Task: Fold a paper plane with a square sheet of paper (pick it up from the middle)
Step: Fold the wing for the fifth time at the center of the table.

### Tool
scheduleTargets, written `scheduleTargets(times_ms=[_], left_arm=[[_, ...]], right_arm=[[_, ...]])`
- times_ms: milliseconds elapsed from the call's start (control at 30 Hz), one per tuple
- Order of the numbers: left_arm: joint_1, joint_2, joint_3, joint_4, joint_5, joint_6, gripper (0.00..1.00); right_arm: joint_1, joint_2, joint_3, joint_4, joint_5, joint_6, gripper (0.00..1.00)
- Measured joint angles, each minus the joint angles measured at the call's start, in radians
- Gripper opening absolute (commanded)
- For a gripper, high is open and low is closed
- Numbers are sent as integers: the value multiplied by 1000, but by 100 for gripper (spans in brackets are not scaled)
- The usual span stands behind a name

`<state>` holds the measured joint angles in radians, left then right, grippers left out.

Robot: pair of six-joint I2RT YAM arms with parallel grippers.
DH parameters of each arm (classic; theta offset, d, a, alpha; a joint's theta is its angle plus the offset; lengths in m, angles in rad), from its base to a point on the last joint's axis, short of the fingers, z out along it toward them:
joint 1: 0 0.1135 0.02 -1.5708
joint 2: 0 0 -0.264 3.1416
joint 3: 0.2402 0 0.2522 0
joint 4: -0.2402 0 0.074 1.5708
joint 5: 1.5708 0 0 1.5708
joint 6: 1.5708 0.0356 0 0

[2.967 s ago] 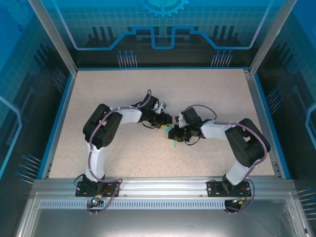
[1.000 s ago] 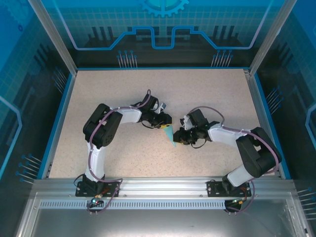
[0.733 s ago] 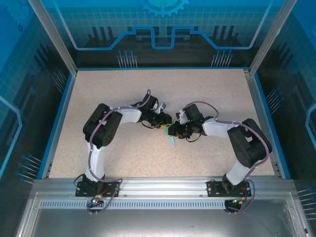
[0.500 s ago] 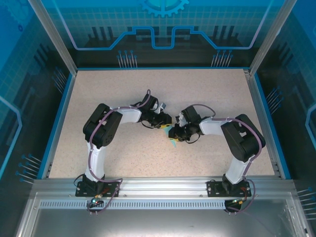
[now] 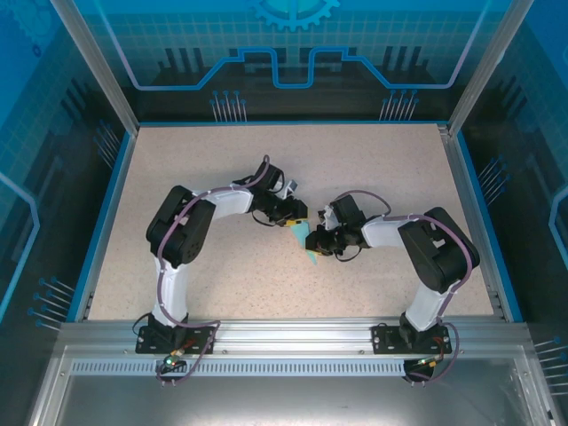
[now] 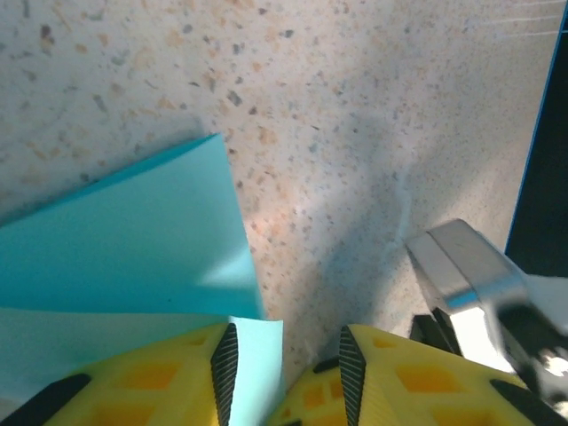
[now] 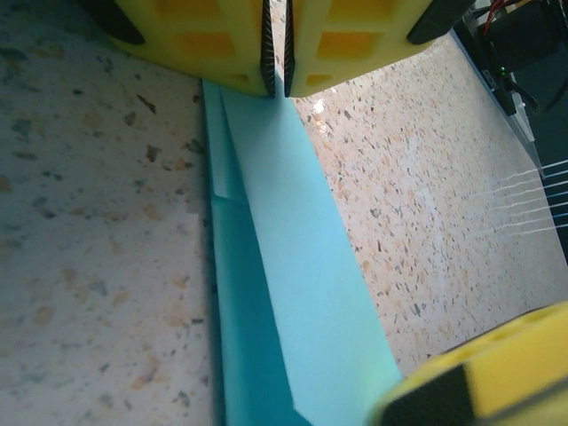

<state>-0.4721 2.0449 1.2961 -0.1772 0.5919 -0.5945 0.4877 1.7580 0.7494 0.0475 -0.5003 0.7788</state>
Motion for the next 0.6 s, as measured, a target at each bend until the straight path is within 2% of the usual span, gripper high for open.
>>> scheduleTargets(times_ms=[267,600], left_arm=[[-8,-165,-104,72,-16,-63,29],[-63,-132,-200,175,-26,-134,28]], right_arm=[[0,0,-3,6,2,18,12],[0,0,-3,6,2,26,12]])
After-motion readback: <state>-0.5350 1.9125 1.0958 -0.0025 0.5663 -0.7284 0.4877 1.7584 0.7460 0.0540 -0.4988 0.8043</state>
